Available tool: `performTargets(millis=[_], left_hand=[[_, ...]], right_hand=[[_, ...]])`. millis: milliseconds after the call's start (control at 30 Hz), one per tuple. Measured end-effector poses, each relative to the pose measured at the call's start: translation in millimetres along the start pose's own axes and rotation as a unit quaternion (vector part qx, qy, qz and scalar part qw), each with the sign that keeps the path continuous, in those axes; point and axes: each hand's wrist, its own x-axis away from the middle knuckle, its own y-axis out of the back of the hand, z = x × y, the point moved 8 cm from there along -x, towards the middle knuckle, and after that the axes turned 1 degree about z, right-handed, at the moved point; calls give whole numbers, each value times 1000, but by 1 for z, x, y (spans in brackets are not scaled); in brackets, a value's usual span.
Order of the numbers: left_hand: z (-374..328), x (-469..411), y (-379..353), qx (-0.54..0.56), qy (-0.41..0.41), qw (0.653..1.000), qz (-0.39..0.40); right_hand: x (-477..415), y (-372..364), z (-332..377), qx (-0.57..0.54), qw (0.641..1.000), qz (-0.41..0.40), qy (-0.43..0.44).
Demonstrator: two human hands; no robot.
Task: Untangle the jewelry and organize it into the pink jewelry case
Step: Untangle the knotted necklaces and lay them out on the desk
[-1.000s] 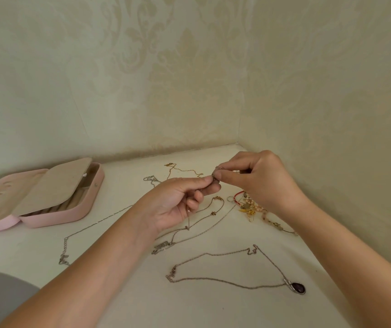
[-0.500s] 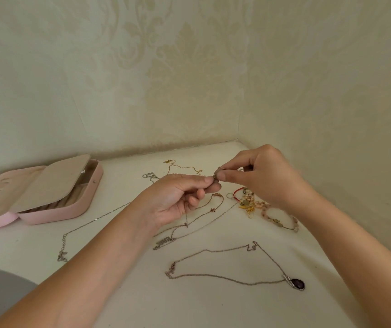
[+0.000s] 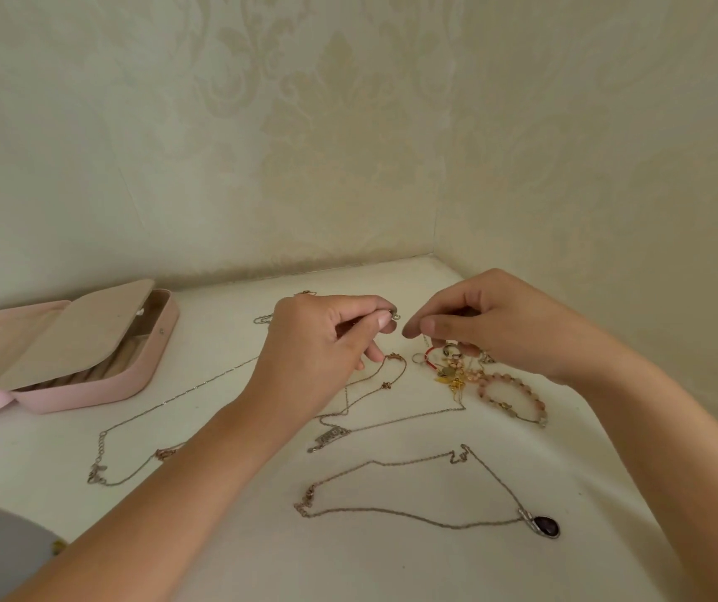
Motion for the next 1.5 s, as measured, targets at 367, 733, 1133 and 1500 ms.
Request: performTargets(millis=[367, 733, 1133, 1500], left_hand=[[-33, 12, 4, -166, -204, 962, -73], [-37, 13, 1, -192, -253, 945, -75], [-32, 12, 1, -160, -214, 961, -69], [-30, 10, 3, -165, -193, 965, -71]], right_hand=[[4, 14, 19, 7, 991, -88, 105], [7, 14, 15, -81, 992, -89, 44], [3, 5, 11, -217, 974, -52, 26], [1, 1, 11, -262, 962, -78, 25]])
